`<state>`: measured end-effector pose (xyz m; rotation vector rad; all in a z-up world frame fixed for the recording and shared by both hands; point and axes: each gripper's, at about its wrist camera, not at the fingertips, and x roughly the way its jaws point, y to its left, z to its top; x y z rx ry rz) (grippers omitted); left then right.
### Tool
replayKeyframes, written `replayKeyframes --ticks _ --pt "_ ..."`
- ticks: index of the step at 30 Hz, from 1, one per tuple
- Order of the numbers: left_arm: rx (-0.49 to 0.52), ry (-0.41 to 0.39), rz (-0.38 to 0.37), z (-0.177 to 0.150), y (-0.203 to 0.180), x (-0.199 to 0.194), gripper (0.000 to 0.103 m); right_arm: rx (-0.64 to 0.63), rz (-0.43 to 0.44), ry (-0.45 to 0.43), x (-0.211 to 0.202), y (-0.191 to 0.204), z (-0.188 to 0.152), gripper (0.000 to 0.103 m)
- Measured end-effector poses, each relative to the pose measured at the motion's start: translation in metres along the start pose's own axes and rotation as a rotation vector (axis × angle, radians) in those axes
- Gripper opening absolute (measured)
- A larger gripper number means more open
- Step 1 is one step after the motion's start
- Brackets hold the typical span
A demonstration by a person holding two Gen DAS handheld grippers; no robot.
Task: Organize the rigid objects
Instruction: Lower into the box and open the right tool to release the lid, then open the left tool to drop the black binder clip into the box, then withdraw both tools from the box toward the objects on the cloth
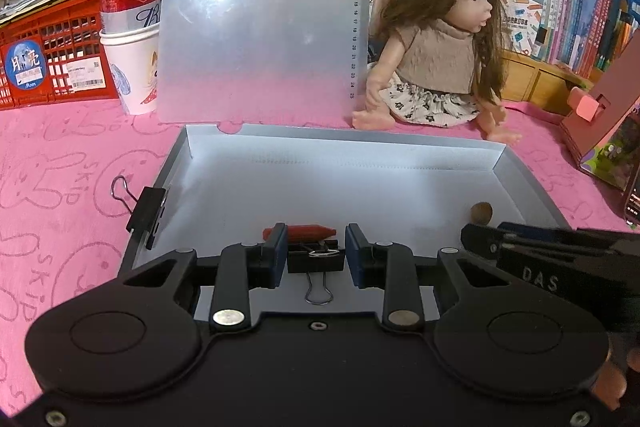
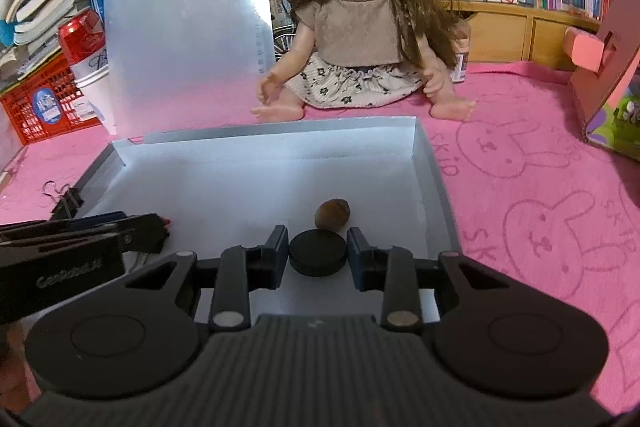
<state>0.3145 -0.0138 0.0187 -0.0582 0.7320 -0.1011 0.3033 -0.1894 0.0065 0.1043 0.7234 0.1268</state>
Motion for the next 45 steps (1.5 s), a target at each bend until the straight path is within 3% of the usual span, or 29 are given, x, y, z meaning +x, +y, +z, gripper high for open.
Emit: replayKeyframes --ticks 10,12,14,16,20,25,45 --pt "0.000 0.006 0.009 0.002 -0.001 0.000 0.030 0.019 -0.015 -0.001 0.001 -0.002 0.003 0.041" --pt "0.000 0.006 0.018 0.001 -0.001 -0.004 0.034 0.039 0.001 -0.007 -0.003 -0.005 0.002 0.041" --pt "0.000 0.000 0.015 0.000 0.000 -0.009 0.043 0.045 0.017 -0.016 -0.009 -0.006 0.002 0.055" --pt "0.008 -0.016 0.010 -0.001 -0.001 -0.017 0.045 0.039 0.030 -0.027 -0.016 -0.005 0.001 0.059" --pt "0.028 -0.050 0.001 -0.004 -0.004 -0.037 0.063 0.006 0.045 -0.062 -0.035 -0.004 -0.001 0.070" --pt "0.039 -0.091 -0.030 -0.011 -0.005 -0.066 0.076 -0.031 0.063 -0.113 -0.066 -0.003 -0.009 0.081" --pt "0.081 -0.177 -0.112 -0.095 0.006 -0.172 0.085 -0.165 0.143 -0.230 -0.157 -0.002 -0.081 0.098"
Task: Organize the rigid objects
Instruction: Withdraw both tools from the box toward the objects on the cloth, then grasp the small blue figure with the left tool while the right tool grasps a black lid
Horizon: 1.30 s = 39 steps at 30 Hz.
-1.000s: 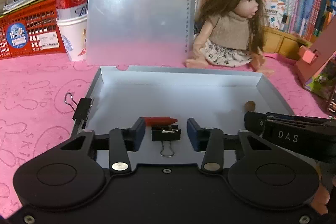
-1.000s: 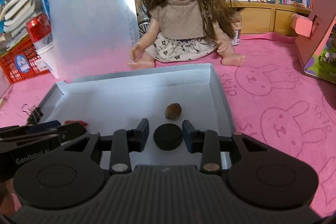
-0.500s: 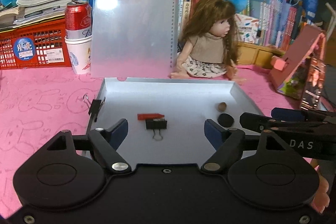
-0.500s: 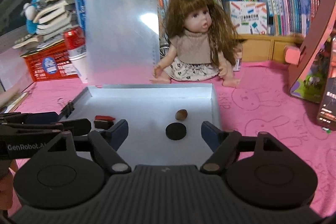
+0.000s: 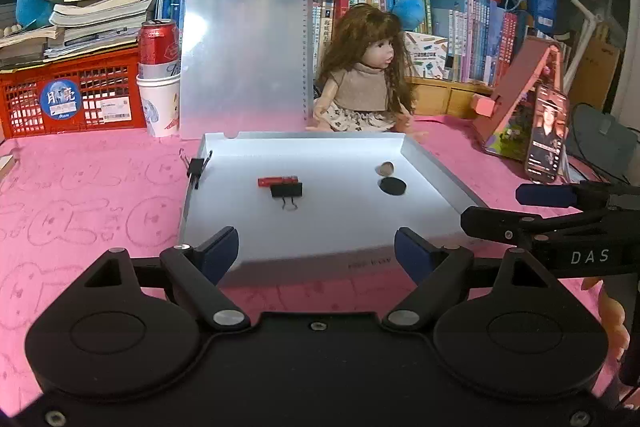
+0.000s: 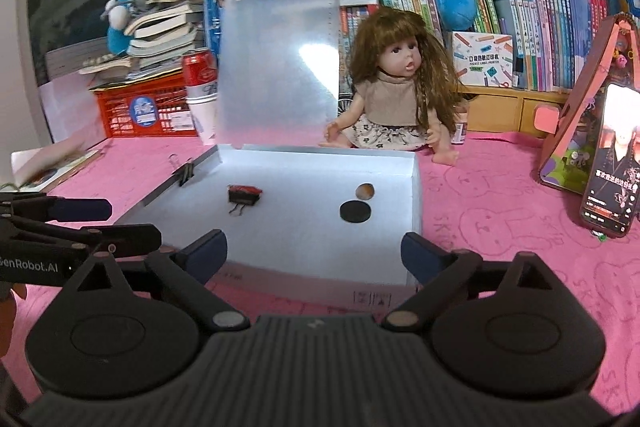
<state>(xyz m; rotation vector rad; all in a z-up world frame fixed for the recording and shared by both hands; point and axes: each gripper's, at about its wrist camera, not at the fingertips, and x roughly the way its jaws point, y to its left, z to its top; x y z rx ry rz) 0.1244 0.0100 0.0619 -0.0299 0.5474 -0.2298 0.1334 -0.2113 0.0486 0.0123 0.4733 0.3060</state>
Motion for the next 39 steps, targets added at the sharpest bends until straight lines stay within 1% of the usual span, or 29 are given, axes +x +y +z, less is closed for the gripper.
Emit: replayKeyframes --ticks 9,20,23,27,29,31,33,35,37,39 --pt "0.011 -0.006 -0.014 -0.024 0.000 -0.032 0.085 -0.059 0.022 -0.027 -0.027 0.013 -0.017 0.101" --pt "0.033 -0.036 -0.020 -0.052 -0.004 -0.064 0.085 -0.116 0.014 -0.033 -0.047 0.020 -0.040 0.101" --pt "0.047 -0.044 -0.023 -0.062 -0.007 -0.071 0.085 -0.135 0.031 -0.025 -0.050 0.024 -0.050 0.101" --pt "0.093 -0.043 -0.031 -0.073 -0.014 -0.076 0.083 -0.167 0.045 -0.009 -0.051 0.029 -0.060 0.101" --pt "0.107 -0.037 -0.035 -0.077 -0.017 -0.077 0.079 -0.177 0.053 0.002 -0.051 0.031 -0.064 0.100" --pt "0.109 -0.026 -0.045 -0.080 -0.019 -0.077 0.076 -0.184 0.052 0.015 -0.049 0.032 -0.067 0.096" --pt "0.102 -0.014 -0.046 -0.082 -0.018 -0.076 0.072 -0.188 0.044 0.025 -0.048 0.032 -0.070 0.094" --pt "0.096 -0.003 -0.049 -0.084 -0.016 -0.076 0.060 -0.182 0.042 0.038 -0.046 0.029 -0.072 0.091" --pt "0.089 0.017 -0.065 -0.085 -0.015 -0.074 0.054 -0.171 0.043 0.050 -0.044 0.026 -0.073 0.088" --pt "0.087 0.033 -0.079 -0.086 -0.015 -0.073 0.053 -0.162 0.042 0.057 -0.042 0.024 -0.073 0.087"
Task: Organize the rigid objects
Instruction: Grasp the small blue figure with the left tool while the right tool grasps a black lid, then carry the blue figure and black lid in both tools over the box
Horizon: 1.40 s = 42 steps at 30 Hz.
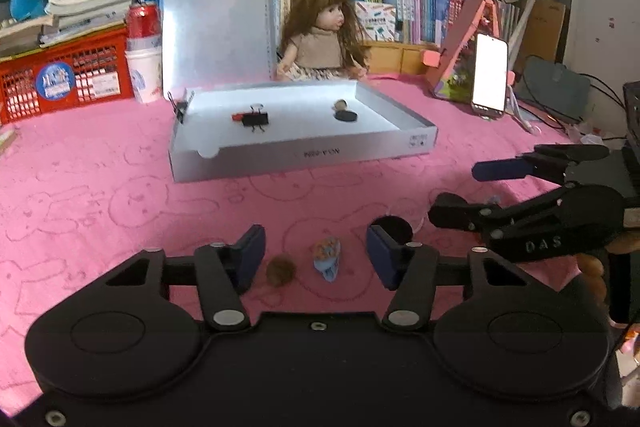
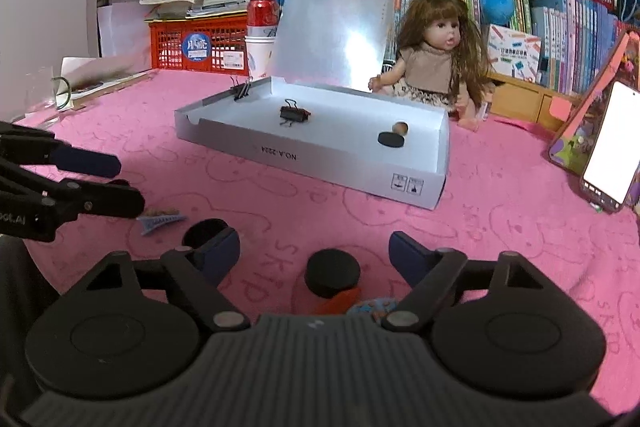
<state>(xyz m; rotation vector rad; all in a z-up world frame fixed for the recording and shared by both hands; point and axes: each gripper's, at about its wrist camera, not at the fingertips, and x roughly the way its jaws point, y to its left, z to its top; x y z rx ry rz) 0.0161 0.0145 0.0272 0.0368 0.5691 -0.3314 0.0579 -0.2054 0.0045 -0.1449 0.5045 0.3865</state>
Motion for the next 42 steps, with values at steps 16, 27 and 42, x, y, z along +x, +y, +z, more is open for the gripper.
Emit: replayKeyframes --ticks 16,27,42 --pt "-0.034 0.081 -0.028 0.002 -0.003 0.031 0.037 0.043 -0.008 0.055 0.012 -0.007 -0.004 0.074" --pt "0.005 0.110 0.026 0.002 -0.005 0.039 0.016 0.058 -0.013 0.058 0.017 -0.007 -0.002 0.037" --pt "0.013 0.052 0.049 0.031 -0.008 0.033 0.016 0.061 -0.041 0.007 0.016 -0.010 0.019 0.037"
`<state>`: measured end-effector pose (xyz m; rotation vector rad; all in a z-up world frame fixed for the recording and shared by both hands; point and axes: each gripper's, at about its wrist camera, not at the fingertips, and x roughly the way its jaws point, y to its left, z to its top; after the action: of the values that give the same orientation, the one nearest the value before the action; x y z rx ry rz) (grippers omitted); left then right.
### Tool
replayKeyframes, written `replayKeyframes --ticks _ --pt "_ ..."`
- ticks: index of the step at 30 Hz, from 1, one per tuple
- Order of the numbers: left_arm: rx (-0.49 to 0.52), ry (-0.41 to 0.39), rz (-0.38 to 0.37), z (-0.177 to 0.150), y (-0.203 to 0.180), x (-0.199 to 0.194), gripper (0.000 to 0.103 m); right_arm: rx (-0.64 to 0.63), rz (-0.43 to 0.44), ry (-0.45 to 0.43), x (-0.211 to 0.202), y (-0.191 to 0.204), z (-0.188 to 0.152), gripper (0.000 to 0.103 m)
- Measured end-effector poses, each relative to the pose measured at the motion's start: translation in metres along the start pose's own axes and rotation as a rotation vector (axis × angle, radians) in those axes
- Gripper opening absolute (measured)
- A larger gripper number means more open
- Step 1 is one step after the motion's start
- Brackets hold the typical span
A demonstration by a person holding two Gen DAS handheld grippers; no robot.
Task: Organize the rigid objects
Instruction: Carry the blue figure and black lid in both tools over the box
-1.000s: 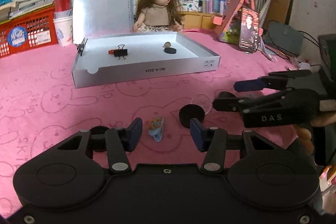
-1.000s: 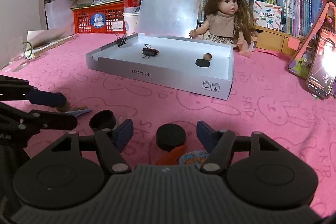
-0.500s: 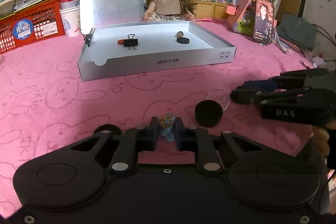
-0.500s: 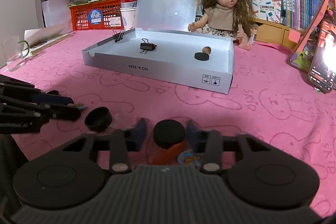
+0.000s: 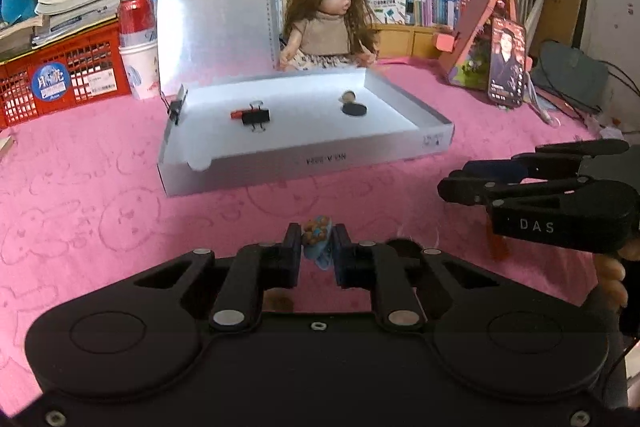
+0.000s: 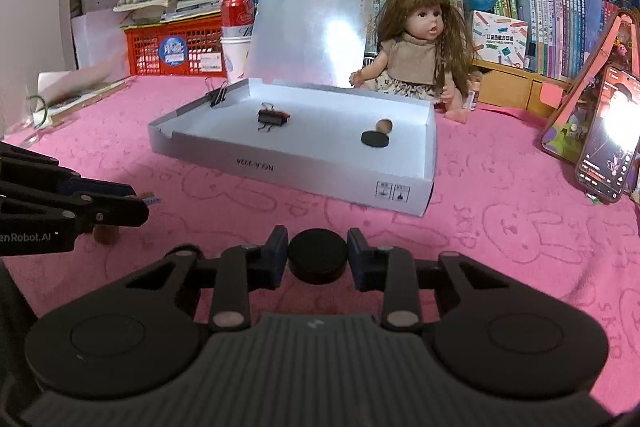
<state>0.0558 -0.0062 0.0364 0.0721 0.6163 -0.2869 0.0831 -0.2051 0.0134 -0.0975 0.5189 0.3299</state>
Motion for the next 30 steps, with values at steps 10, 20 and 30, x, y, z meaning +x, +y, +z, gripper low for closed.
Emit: replayKeyframes --ticks 10,20,30 --pt "-0.021 -0.065 0.019 0.043 0.009 0.007 0.016 0.062 -0.043 -0.025 0.011 -0.012 0.032 0.037" --pt "-0.063 -0.069 0.027 0.081 0.024 0.034 0.016 0.126 -0.071 -0.024 0.037 -0.031 0.057 0.037" --pt "-0.143 -0.013 0.026 0.111 0.043 0.086 0.016 0.206 -0.077 -0.011 0.071 -0.053 0.082 0.037"
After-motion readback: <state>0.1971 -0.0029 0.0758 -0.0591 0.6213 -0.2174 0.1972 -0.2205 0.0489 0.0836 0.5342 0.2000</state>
